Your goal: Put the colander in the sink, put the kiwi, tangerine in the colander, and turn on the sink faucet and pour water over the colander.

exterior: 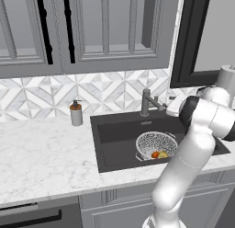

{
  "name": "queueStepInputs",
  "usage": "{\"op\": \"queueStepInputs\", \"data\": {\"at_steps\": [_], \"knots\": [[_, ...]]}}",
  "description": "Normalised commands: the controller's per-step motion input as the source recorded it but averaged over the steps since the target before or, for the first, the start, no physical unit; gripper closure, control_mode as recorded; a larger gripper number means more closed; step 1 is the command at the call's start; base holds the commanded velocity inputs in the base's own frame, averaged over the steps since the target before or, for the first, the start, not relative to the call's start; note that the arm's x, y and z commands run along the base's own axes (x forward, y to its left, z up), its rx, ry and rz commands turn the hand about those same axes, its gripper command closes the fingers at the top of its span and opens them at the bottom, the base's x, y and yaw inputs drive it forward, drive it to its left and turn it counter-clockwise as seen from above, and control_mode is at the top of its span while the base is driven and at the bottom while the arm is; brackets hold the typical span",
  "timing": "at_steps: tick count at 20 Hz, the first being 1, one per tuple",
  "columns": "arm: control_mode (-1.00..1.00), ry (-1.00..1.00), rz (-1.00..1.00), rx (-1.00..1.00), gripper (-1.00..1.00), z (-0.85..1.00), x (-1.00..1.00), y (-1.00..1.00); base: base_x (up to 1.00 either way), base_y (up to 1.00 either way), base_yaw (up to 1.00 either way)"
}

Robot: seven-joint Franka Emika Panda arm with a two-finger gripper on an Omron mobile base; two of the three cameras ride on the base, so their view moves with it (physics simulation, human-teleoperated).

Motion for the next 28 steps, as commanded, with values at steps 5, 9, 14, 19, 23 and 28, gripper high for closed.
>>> {"op": "queueStepInputs", "data": {"at_steps": [5, 9, 14, 19, 23, 28], "knots": [[-1.0, -0.12, 0.0, 0.0, -1.0, 0.0, 0.01, -0.02, 0.0, 0.0, 0.0], [-1.0, -0.1, 0.0, 0.0, -1.0, 0.0, 0.0, 0.01, 0.0, 0.0, 0.0], [-1.0, -0.02, 0.0, 0.0, -1.0, 0.0, 0.02, 0.0, 0.0, 0.0, 0.0], [-1.0, 0.0, 0.0, 0.0, -1.0, 0.03, 0.07, 0.0, 0.0, 0.0, 0.0], [-1.0, 0.0, 0.0, 0.0, -1.0, 0.2, 0.03, 0.06, 0.0, 0.0, 0.0], [-1.0, 0.0, 0.0, 0.0, -1.0, 0.18, 0.05, 0.14, 0.0, 0.0, 0.0]]}}
